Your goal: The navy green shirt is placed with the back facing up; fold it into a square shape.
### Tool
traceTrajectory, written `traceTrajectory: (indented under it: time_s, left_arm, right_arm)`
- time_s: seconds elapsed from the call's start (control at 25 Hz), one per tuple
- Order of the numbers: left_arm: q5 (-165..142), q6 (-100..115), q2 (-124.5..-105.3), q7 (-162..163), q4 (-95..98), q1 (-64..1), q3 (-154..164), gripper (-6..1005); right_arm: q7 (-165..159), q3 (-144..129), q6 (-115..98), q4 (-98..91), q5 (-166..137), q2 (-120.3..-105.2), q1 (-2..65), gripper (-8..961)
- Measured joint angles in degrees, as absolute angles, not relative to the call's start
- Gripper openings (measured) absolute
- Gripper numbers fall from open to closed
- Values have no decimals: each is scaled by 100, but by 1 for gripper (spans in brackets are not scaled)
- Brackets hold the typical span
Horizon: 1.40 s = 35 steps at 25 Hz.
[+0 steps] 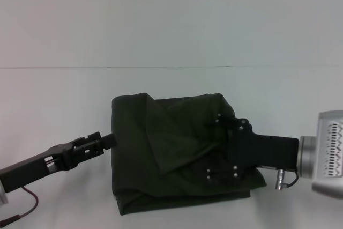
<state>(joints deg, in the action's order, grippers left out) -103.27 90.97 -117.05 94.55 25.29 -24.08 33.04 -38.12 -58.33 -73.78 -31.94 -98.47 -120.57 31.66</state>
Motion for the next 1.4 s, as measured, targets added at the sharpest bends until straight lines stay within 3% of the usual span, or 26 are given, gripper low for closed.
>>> traceTrajectory:
  time_s: [1.4]
  left_arm:
    - [-10318,9187,-11733,9492,2522,-2412,3234,936]
  right_arm:
    - [-3427,-7868,-5558,-3189,-8781,-12088,3302,893]
